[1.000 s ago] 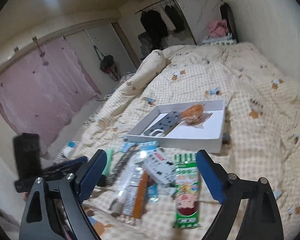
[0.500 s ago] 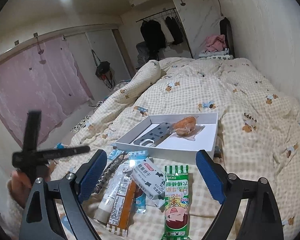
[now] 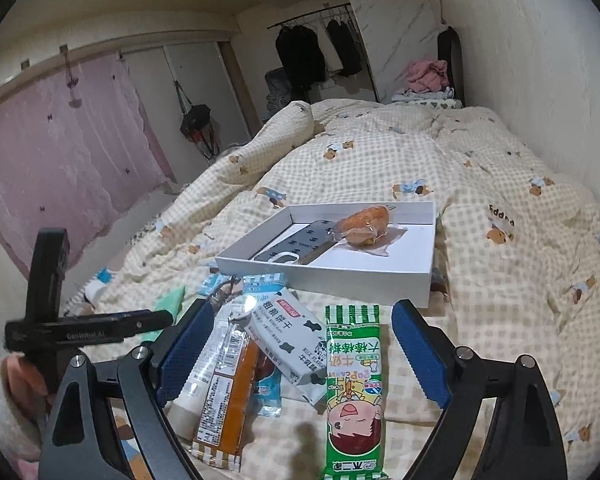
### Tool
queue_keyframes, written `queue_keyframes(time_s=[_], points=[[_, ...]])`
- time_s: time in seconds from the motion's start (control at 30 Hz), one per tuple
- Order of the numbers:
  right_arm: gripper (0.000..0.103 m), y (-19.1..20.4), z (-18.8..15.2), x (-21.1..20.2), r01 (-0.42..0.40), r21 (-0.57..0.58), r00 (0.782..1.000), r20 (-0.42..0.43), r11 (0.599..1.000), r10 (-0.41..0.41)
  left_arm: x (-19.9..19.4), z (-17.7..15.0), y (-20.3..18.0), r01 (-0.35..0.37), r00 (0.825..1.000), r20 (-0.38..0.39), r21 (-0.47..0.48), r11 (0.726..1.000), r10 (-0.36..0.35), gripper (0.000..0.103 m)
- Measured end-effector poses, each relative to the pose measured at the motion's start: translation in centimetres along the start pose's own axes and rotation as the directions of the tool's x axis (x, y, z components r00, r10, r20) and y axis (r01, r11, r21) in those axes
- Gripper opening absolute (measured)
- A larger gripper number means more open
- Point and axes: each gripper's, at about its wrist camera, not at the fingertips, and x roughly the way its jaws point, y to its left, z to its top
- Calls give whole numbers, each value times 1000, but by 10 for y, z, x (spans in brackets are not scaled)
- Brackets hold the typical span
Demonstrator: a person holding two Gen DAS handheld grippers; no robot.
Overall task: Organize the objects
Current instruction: 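Move the left gripper to the green tube and grasp its cap end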
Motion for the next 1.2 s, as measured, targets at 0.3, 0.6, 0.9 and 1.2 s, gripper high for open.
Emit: queue_keyframes(time_s=[0.3,0.6,0.9,1.2], points=[[92,-3,-6,11,-5,0,999,-37,1000,5,2,-1,8,-10,1000,11,-39,999,10,47],[92,-5,-6,13,-8,3,999,-51,1000,8,3,-1,23,24,1000,9,-123,992,-23,34],[92,-6,-5,16,-16,11,998,-59,1000,16,14,-3,34,-78,996,-64,-179,981,67,61],[92,-6,-5,17,-19,10,998,-63,1000,19,32,-4,39,23,990,-136,-185,982,-48,43]])
